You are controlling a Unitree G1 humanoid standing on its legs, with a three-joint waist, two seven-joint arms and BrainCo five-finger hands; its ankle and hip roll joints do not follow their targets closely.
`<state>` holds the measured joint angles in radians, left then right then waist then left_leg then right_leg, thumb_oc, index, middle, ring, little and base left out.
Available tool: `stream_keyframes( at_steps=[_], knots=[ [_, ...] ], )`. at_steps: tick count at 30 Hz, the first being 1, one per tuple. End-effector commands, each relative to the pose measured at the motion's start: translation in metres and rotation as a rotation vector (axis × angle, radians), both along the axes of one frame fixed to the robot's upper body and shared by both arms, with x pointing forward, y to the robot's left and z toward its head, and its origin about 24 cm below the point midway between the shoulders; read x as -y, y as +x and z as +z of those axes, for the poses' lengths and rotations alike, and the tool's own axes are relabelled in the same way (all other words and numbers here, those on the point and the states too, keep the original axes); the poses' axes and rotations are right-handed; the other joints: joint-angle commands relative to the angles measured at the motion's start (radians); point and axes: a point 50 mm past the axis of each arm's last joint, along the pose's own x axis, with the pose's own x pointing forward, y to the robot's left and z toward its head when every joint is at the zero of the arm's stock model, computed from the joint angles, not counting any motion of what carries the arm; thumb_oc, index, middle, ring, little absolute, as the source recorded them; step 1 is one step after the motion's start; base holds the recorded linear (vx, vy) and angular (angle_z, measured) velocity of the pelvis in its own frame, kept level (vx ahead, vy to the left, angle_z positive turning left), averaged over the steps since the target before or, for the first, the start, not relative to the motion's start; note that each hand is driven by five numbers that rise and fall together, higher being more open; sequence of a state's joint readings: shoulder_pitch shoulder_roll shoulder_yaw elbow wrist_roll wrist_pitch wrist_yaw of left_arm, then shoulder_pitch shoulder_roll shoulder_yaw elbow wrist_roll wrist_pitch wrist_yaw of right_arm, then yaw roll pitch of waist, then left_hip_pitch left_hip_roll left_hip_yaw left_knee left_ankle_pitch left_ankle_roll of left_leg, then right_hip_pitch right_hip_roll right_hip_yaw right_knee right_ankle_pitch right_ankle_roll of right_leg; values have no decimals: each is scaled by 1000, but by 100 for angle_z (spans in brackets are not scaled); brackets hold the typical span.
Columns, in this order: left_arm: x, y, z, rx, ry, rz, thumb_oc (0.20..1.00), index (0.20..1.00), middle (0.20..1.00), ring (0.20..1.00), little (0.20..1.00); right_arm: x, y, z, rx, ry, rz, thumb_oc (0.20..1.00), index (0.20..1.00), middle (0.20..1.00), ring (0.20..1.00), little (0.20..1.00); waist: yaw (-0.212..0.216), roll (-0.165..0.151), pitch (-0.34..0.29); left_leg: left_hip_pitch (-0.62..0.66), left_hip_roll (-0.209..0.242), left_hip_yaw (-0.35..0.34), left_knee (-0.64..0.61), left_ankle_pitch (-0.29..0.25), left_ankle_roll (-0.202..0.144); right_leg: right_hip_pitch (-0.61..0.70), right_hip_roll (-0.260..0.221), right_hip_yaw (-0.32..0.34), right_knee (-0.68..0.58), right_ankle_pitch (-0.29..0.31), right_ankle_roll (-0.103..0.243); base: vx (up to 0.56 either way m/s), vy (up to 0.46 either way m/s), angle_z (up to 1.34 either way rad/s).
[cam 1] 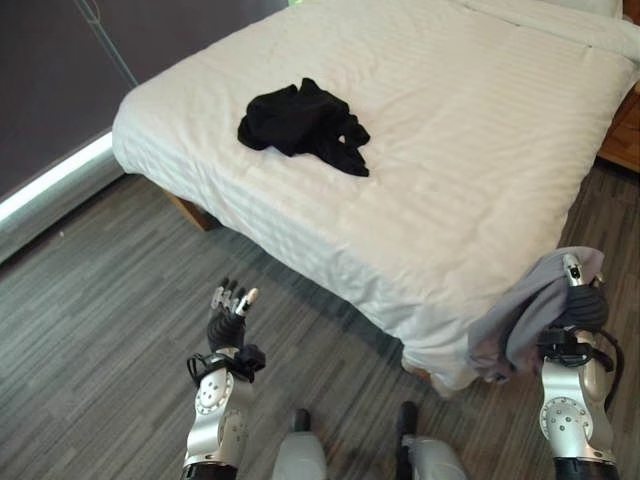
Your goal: Pick up bed clothes into laundry basket.
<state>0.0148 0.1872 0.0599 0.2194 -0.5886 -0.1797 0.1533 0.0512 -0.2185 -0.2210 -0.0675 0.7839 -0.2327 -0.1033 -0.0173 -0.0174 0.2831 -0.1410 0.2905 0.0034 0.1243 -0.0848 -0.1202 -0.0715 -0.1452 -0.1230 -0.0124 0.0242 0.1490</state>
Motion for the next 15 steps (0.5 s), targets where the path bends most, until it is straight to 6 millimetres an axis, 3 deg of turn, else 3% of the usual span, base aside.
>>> stream_keyframes(
  at_steps=[1,2,3,4,5,6,7,8,9,10,11,12,13,14,15],
  knots=[
    [-26,-7,26,126,46,77,1000,1000,1000,1000,1000,-3,-9,38,168,-117,15,200,200,200,200,200,4,8,-100,5,43,-37,-162,335,-47,120,-106,16,131,-95,27,177,330,-42],
    [-27,-6,28,134,55,76,1000,1000,1000,1000,1000,-2,-10,37,163,-120,12,200,200,200,200,200,4,11,-106,8,56,-74,-159,327,-61,126,-131,38,121,-92,38,253,489,-24],
    [-28,-3,31,148,60,79,1000,1000,1000,1000,1000,-2,-9,38,164,-123,5,200,200,200,200,200,12,16,-123,9,43,-163,-112,299,-81,137,-177,79,103,-61,54,341,651,-11],
    [-31,-4,33,155,59,90,1000,1000,1000,1000,1000,-3,-8,38,162,-116,8,200,200,200,200,200,17,16,-133,16,9,-231,-73,234,-93,138,-207,102,90,-41,59,255,480,-39],
    [-31,-4,33,155,60,90,1000,1000,1000,1000,1000,-3,-8,38,162,-116,8,200,200,200,200,200,16,13,-133,10,4,-233,-57,223,-91,142,-211,101,87,-41,61,281,591,-131],
    [-34,-5,34,156,69,92,1000,1000,1000,1000,1000,-2,-10,38,166,-107,-10,200,200,200,200,200,6,8,-155,16,-36,-223,-108,165,-81,141,-287,121,56,100,89,244,601,-104],
    [-35,-5,34,147,102,85,1000,1000,1000,1000,1000,-2,-11,33,149,-91,-22,200,200,200,200,200,8,-5,-161,14,-63,-206,-96,141,-63,121,-318,134,35,194,96,265,747,-55],
    [-41,-4,38,149,135,95,1000,1000,1000,1000,1000,-9,-6,31,160,-35,-5,200,200,200,200,200,14,-12,-158,18,-84,-176,-95,121,-42,90,-343,119,33,281,88,73,552,9],
    [-50,-8,39,140,157,123,1000,1000,1000,1000,1000,-20,-3,25,172,50,21,200,200,200,200,200,30,-10,-151,28,-102,-120,-116,125,-22,56,-360,47,50,313,82,14,565,-22],
    [-59,-13,40,136,174,148,1000,1000,1000,1000,1000,-28,-2,22,165,64,55,200,200,200,200,200,38,-3,-146,33,-118,-84,-126,127,-3,35,-360,-17,75,305,69,-7,412,-79],
    [-59,-13,40,135,175,149,1000,1000,1000,1000,1000,-28,-2,22,164,65,57,200,200,200,200,200,37,-5,-147,34,-119,-83,-128,127,-3,34,-361,-16,77,303,70,3,384,-119],
    [-65,-16,42,133,200,165,1000,1000,1000,1000,1000,-33,-3,17,139,57,83,200,200,200,200,200,33,3,-141,40,-136,-60,-138,135,11,35,-334,-29,108,268,54,28,560,-121],
    [-76,-20,50,144,251,176,1000,1000,1000,1000,1000,-31,-7,15,119,23,103,200,200,200,200,200,25,11,-130,57,-169,-43,-159,143,39,27,-247,-1,197,183,34,17,562,-88],
    [-76,-20,50,145,251,176,1000,1000,1000,1000,1000,-31,-7,15,119,23,103,200,200,200,200,200,26,10,-132,54,-169,-42,-160,146,40,23,-248,1,197,185,34,12,524,-36],
    [-77,-21,50,137,272,175,1000,1000,1000,1000,1000,-30,-7,17,129,15,107,200,200,200,200,200,28,14,-128,60,-182,-31,-170,148,58,18,-217,-17,228,144,25,-10,296,-18]
  ],
)
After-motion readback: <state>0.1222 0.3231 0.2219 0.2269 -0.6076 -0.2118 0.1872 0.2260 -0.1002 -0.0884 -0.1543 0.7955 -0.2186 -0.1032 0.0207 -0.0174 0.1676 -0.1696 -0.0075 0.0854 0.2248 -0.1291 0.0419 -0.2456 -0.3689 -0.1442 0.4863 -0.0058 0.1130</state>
